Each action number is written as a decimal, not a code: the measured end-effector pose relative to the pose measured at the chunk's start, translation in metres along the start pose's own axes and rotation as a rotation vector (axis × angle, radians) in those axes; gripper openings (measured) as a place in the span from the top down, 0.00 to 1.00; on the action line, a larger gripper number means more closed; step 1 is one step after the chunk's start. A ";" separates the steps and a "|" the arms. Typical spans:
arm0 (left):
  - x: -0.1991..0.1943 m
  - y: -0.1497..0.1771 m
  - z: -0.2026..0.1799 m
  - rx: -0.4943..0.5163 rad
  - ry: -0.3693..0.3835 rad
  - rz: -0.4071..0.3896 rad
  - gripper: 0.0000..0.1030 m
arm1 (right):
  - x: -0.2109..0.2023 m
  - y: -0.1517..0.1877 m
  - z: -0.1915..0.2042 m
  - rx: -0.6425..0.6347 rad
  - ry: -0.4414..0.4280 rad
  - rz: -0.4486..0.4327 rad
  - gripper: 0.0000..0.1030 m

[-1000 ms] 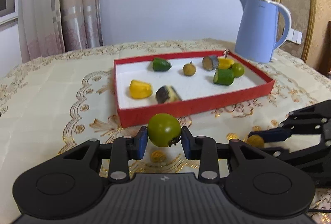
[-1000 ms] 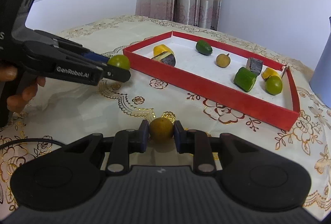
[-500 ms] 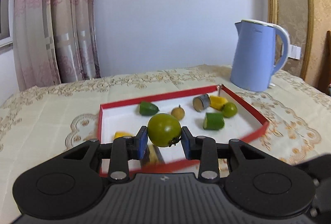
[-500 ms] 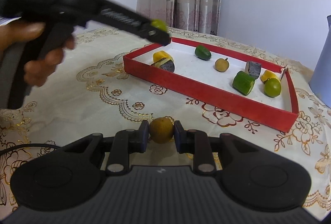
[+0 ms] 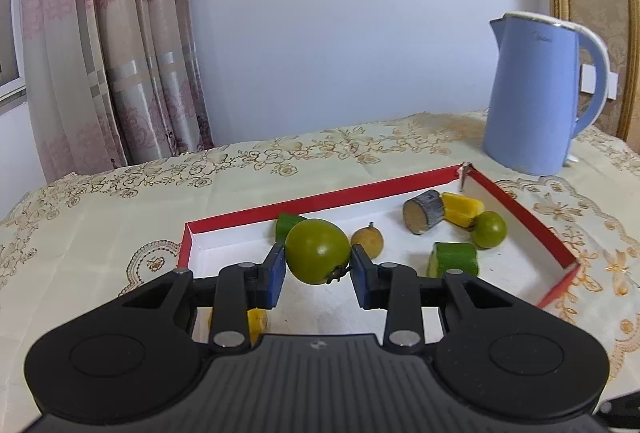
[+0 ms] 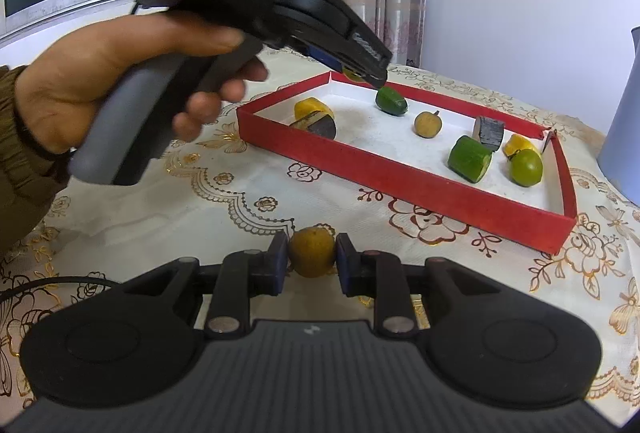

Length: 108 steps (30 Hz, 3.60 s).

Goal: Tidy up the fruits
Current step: 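Lower the green fruit into the tray and open the left tool while the right tool holds the brown fruit, then lower the small brown fruit into the tray and open the right tool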

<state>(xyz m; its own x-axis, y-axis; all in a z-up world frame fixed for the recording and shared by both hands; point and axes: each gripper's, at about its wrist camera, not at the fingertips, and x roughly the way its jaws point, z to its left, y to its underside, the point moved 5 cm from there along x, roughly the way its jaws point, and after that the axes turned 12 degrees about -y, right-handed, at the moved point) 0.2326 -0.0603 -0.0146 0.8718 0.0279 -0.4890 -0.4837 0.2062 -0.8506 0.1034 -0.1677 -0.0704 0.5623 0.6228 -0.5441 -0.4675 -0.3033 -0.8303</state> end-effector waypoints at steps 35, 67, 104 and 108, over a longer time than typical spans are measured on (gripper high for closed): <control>0.068 -0.010 -0.019 0.023 -0.148 0.097 0.59 | -0.001 -0.001 0.002 -0.003 0.004 -0.008 0.77; -0.015 0.047 0.086 -0.296 -0.263 0.006 0.07 | -0.025 -0.070 -0.069 0.058 0.188 -0.135 0.77; 0.000 0.058 0.079 -0.251 -0.294 0.056 0.04 | 0.065 -0.087 -0.107 0.127 0.182 -0.087 0.77; 0.001 0.058 0.079 -0.250 -0.292 0.059 0.04 | 0.067 -0.087 -0.108 0.129 0.184 -0.085 0.76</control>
<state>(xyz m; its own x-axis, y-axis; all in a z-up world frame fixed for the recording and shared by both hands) 0.2113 0.0287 -0.0490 0.8098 0.3178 -0.4933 -0.5059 -0.0477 -0.8613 0.2550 -0.1776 -0.0476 0.7128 0.4963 -0.4955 -0.4897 -0.1537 -0.8583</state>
